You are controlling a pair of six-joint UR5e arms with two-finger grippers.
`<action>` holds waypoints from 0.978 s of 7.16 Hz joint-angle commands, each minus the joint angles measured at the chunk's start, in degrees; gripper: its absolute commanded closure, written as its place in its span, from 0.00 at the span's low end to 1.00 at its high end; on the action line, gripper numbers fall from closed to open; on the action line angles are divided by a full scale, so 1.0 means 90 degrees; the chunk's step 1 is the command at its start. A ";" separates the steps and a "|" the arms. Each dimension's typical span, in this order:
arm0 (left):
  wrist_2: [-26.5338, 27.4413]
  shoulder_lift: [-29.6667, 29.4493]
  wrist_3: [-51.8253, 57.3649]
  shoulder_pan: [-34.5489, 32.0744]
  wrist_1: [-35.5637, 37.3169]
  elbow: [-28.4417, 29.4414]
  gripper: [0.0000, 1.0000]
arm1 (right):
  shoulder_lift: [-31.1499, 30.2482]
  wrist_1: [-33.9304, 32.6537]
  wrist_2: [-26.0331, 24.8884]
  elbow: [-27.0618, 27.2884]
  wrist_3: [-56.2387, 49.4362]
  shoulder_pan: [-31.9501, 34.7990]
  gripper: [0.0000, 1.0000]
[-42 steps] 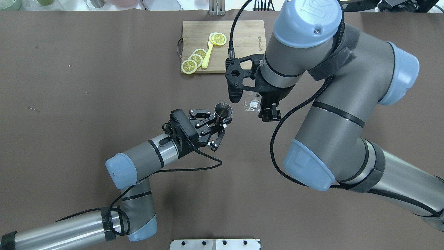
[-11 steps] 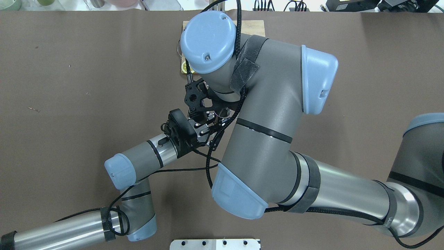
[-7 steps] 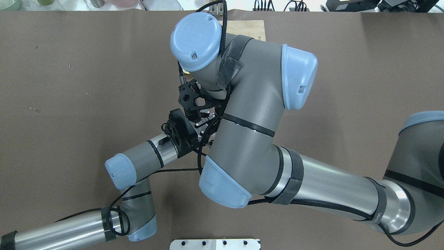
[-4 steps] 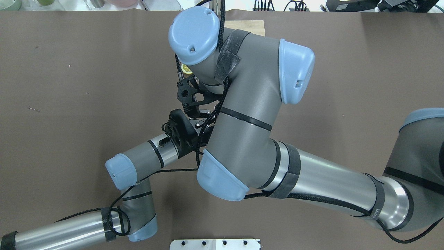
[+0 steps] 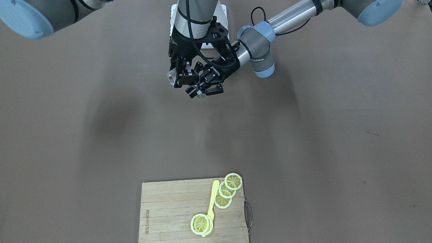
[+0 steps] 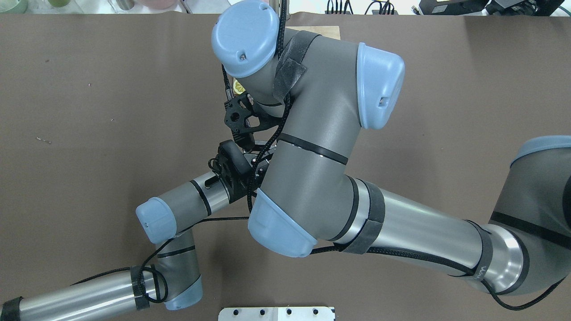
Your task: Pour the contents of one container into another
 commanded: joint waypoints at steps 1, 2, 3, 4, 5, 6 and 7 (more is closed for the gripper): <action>0.0000 0.0009 0.0000 0.0000 -0.0007 0.0000 1.00 | 0.0090 -0.0303 -0.0056 0.0042 0.0046 -0.0002 1.00; -0.0010 0.0010 0.0000 -0.0010 -0.0007 0.0000 1.00 | 0.0091 -0.0343 -0.0114 0.0042 0.0056 -0.0002 1.00; 0.0000 0.0010 0.0000 -0.0010 -0.0007 0.0000 1.00 | 0.0110 -0.0401 -0.0192 0.0042 0.0066 -0.0002 1.00; -0.0010 0.0010 0.0000 -0.0010 -0.0007 0.0000 1.00 | 0.0110 -0.0450 -0.0241 0.0032 0.0066 -0.0011 1.00; 0.0000 0.0010 0.0000 -0.0010 -0.0007 0.0000 1.00 | 0.0110 -0.0460 -0.0309 0.0013 0.0066 -0.0011 1.00; 0.0000 0.0010 0.0000 -0.0010 -0.0007 0.0000 1.00 | 0.0110 -0.0499 -0.0348 0.0013 0.0066 -0.0021 1.00; 0.0000 0.0010 0.0000 0.0000 -0.0017 0.0000 1.00 | 0.0139 -0.0528 -0.0407 0.0003 0.0066 -0.0021 1.00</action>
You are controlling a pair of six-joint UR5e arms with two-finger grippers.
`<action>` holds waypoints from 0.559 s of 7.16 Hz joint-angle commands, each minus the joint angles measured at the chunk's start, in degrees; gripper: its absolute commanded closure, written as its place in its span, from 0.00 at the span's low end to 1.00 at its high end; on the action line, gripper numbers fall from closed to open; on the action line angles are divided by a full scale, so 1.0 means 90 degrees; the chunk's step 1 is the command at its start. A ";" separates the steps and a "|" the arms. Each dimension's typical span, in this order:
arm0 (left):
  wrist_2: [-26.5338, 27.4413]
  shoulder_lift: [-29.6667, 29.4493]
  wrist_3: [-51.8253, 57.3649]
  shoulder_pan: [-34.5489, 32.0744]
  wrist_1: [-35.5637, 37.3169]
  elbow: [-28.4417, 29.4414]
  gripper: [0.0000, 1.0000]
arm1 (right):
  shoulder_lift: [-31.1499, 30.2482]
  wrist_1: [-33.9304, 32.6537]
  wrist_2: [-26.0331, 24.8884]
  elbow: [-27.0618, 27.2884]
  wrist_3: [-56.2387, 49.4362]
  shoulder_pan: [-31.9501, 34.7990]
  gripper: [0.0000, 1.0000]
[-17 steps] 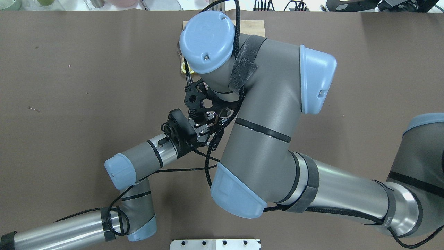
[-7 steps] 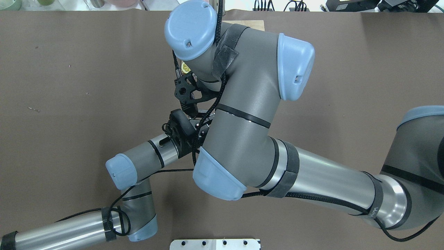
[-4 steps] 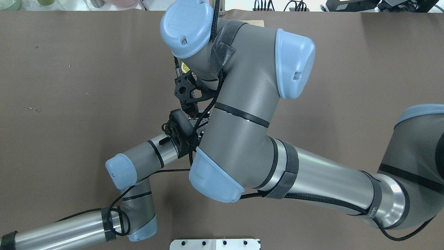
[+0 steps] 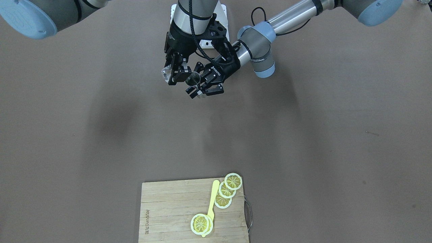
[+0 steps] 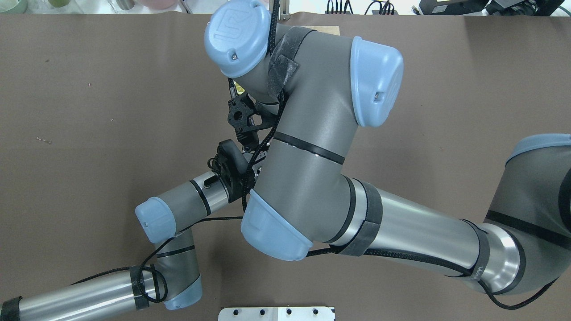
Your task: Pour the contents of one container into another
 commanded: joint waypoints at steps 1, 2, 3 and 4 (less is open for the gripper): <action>-0.0009 0.0000 0.0000 -0.0001 -0.0008 0.0000 1.00 | 0.0041 -0.0059 -0.0080 -0.0049 0.0000 -0.0014 1.00; -0.0009 0.0010 0.0000 -0.0001 -0.0008 0.0000 1.00 | 0.0051 -0.0079 -0.0080 -0.0050 0.0000 -0.0014 1.00; -0.0009 0.0000 0.0000 -0.0001 -0.0008 0.0000 1.00 | 0.0089 -0.0089 -0.0090 -0.0079 0.0000 -0.0014 1.00; -0.0009 0.0019 0.0000 -0.0001 -0.0017 0.0000 1.00 | 0.0119 -0.0098 -0.0128 -0.0137 0.0000 -0.0014 1.00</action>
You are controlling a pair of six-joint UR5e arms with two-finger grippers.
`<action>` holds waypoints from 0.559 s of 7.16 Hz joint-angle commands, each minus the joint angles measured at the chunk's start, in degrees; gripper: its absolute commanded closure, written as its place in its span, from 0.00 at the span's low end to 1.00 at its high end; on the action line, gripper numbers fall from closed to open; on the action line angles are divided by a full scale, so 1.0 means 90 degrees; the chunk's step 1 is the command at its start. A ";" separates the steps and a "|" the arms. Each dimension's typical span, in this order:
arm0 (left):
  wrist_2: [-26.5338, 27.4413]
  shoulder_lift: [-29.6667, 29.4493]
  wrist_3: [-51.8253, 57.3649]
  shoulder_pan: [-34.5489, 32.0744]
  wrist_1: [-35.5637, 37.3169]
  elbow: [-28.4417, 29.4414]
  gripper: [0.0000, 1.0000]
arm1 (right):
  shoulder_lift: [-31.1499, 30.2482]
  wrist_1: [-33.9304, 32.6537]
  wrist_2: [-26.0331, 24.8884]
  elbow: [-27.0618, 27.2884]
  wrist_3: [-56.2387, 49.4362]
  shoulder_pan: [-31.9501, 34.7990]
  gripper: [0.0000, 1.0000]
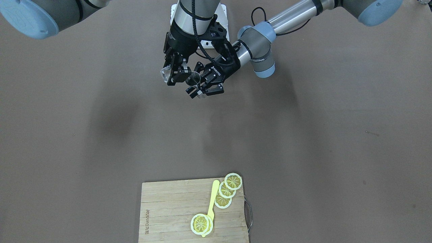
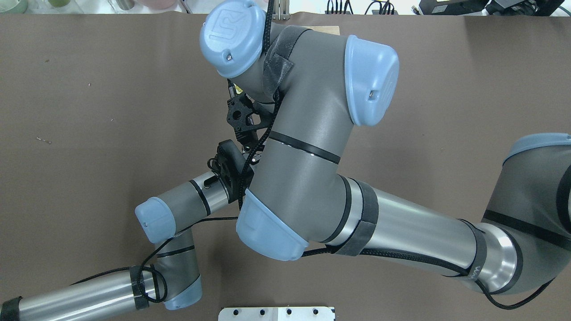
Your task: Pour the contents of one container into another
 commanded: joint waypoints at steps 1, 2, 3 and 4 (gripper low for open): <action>-0.0001 0.0013 0.0000 -0.0001 -0.0008 0.0000 1.00 | 0.0097 -0.0005 -0.0035 -0.0144 0.0000 -0.0010 1.00; -0.0001 0.0013 0.0000 -0.0001 -0.0008 0.0000 1.00 | 0.0117 -0.0005 -0.0045 -0.0165 0.0000 -0.0020 1.00; -0.0001 0.0013 0.0000 -0.0001 -0.0008 0.0000 1.00 | 0.0117 -0.0005 -0.0103 -0.0194 0.0000 -0.0030 1.00; -0.0001 0.0023 0.0000 -0.0001 -0.0017 -0.0010 1.00 | 0.0126 -0.0005 -0.0123 -0.0213 0.0000 -0.0040 1.00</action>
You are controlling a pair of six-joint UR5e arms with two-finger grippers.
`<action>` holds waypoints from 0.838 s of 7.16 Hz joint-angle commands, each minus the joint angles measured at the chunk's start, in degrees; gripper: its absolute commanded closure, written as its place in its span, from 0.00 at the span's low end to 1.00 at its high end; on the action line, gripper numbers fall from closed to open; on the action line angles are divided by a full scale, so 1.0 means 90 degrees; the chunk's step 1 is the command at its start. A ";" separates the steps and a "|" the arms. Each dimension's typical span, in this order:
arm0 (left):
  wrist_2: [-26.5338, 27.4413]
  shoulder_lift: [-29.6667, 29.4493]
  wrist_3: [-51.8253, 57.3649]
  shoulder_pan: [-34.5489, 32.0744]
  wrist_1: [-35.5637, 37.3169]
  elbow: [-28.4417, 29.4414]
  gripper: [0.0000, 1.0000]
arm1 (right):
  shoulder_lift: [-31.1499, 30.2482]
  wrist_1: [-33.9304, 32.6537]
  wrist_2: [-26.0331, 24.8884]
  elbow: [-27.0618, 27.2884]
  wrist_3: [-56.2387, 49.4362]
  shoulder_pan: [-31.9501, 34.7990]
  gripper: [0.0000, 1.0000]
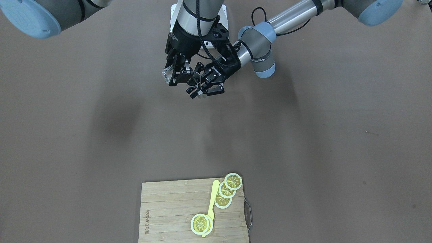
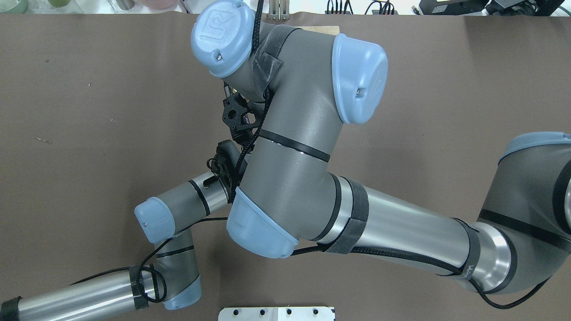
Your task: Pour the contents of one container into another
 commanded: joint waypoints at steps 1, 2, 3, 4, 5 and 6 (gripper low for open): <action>0.0000 0.0007 0.0000 0.0000 -0.0008 -0.0008 1.00 | 0.0062 0.0000 -0.0038 -0.0100 0.0000 -0.0012 1.00; 0.0000 -0.0002 0.0000 0.0000 -0.0008 -0.0008 1.00 | 0.0139 0.0010 -0.0038 -0.0236 0.0000 -0.0032 1.00; 0.0000 -0.0002 0.0000 0.0000 0.0002 0.0001 1.00 | 0.0237 0.0020 -0.0038 -0.0363 0.0000 -0.0042 1.00; 0.0000 -0.0002 0.0000 0.0000 0.0002 0.0001 1.00 | 0.0267 0.0020 -0.0038 -0.0384 0.0000 -0.0042 1.00; 0.0000 -0.0002 0.0000 0.0000 0.0002 -0.0008 1.00 | 0.0277 0.0020 -0.0047 -0.0384 0.0000 -0.0042 1.00; 0.0000 -0.0002 0.0000 0.0000 0.0002 -0.0008 1.00 | 0.0277 0.0020 -0.0048 -0.0384 0.0000 -0.0042 1.00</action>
